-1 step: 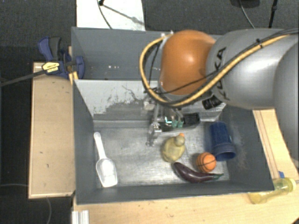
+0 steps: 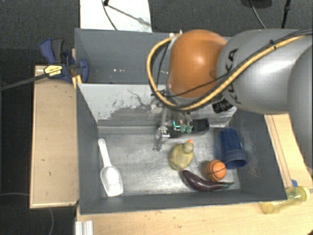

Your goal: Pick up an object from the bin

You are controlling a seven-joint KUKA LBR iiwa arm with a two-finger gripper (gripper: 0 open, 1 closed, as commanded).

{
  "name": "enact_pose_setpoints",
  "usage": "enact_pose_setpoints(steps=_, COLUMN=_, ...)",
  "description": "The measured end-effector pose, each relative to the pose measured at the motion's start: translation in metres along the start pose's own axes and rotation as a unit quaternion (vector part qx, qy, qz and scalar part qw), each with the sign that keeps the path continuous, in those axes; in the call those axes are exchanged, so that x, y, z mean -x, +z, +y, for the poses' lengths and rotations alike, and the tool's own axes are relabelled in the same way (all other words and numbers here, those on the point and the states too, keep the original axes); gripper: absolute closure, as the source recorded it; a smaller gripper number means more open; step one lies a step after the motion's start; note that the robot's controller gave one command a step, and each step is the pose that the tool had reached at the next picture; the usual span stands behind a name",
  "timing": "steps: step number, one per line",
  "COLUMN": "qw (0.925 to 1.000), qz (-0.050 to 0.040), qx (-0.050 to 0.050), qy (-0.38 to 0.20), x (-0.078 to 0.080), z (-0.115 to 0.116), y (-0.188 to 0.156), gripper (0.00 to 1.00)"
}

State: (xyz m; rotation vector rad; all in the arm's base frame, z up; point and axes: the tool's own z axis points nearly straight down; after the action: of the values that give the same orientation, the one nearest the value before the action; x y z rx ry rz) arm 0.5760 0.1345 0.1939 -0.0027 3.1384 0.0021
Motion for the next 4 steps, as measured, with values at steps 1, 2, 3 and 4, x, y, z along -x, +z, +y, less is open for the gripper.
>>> enact_pose_setpoints(steps=1, qw=0.9934, qz=0.0016, qx=0.001, qy=-0.115, x=0.008, z=-0.081, y=0.107, gripper=1.0)
enact_pose_setpoints(steps=2, qw=0.9935, qz=0.0016, qx=0.001, qy=-0.114, x=0.008, z=-0.081, y=0.107, gripper=1.0)
enact_pose_setpoints(steps=3, qw=0.9945, qz=0.0018, qx=0.0, qy=-0.104, x=0.01, z=-0.077, y=0.1, gripper=1.0)
enact_pose_setpoints(steps=4, qw=0.9956, qz=-0.0009, qx=0.0, qy=-0.094, x=0.012, z=-0.081, y=0.085, gripper=1.0)
